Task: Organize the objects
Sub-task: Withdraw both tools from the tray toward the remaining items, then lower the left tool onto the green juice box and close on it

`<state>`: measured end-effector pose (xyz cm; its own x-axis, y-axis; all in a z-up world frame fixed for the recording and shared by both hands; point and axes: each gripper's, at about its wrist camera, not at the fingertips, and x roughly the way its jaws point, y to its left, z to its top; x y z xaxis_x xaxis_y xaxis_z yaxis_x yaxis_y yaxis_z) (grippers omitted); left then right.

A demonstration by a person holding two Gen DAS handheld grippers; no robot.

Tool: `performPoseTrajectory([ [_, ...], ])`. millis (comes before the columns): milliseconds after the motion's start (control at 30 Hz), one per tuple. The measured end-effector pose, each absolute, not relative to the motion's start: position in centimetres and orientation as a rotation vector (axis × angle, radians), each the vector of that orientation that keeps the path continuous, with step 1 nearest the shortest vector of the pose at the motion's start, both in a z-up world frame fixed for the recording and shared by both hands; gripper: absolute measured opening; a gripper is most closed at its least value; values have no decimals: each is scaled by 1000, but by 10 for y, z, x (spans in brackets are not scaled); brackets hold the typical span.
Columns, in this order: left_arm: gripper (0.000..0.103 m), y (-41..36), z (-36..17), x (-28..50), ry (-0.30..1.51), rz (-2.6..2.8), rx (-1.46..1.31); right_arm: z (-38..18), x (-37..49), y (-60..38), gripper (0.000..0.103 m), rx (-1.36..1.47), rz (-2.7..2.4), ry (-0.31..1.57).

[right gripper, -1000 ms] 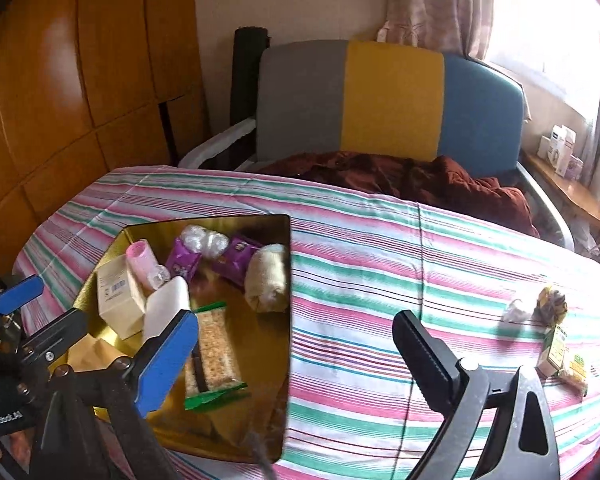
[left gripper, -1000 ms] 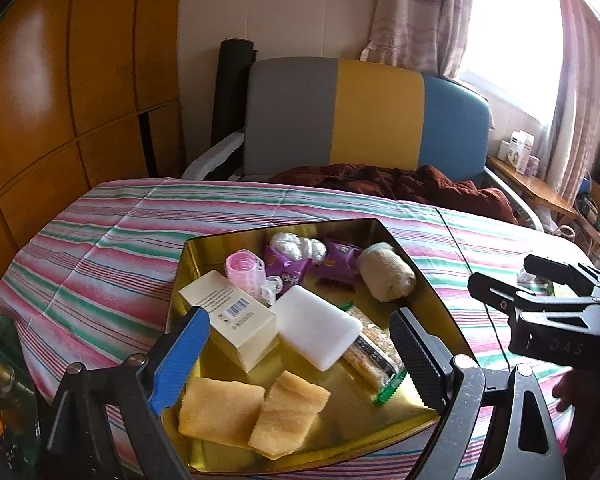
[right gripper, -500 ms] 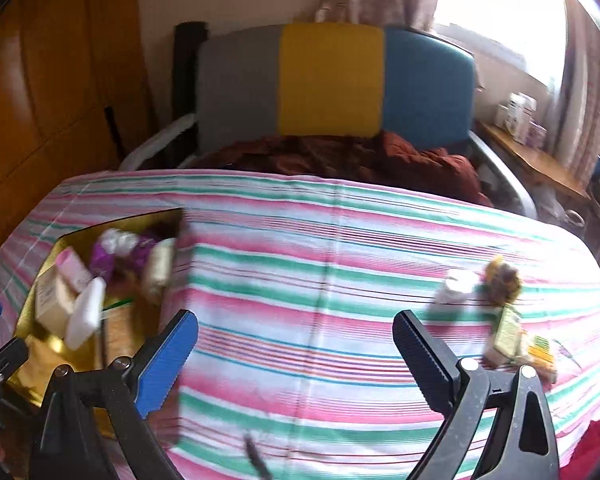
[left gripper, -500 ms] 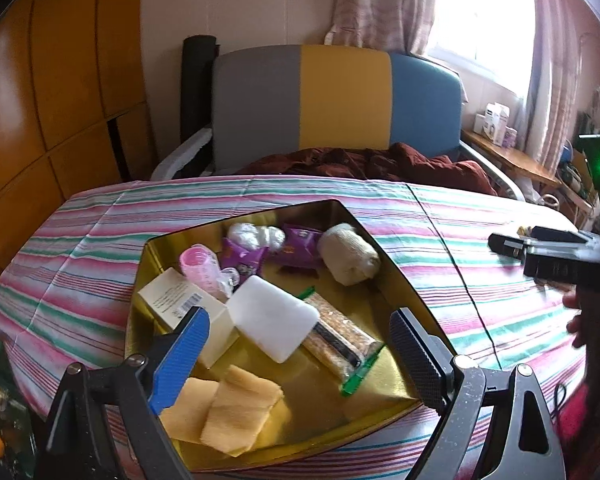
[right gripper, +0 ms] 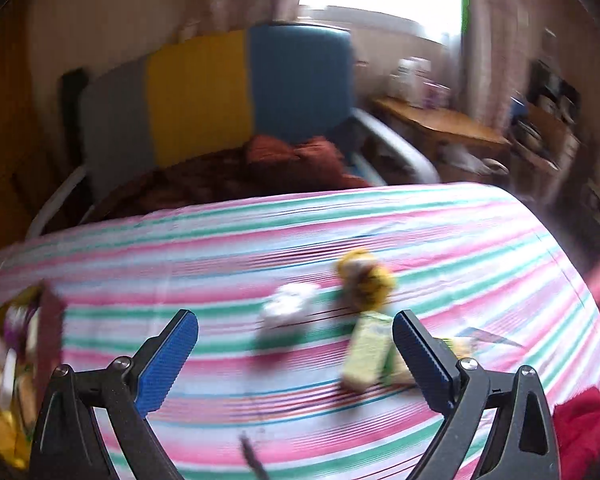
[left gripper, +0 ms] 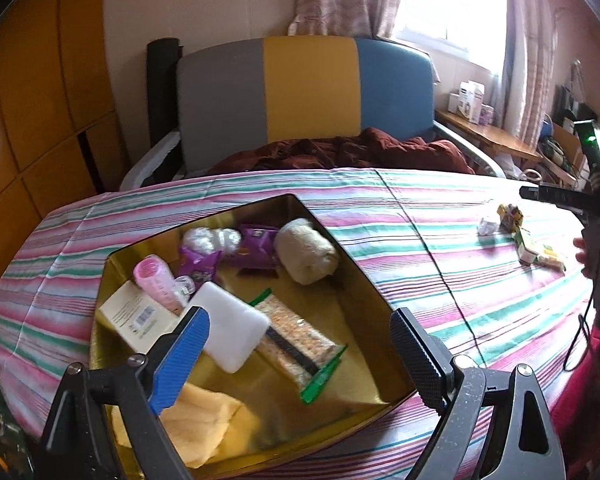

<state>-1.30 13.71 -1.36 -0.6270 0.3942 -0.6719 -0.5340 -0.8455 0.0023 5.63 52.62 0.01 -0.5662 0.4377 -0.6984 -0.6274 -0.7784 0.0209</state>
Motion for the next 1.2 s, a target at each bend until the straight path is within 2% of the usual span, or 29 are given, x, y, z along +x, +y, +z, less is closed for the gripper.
performPoseTrajectory([
  [267,92,183,-14,-10,332,2330,-918,-12,122,612,100,-702,2068,792],
  [467,92,228,-16,-10,345,2244,-919,-18,156,631,100,-591,1982,986],
  [667,92,279,-24,-9,394,2149,-917,-25,168,640,100,-562,1955,1105],
  [1200,90,416,-50,1,500,1878,-914,-28,174,645,100,-476,2002,1237],
])
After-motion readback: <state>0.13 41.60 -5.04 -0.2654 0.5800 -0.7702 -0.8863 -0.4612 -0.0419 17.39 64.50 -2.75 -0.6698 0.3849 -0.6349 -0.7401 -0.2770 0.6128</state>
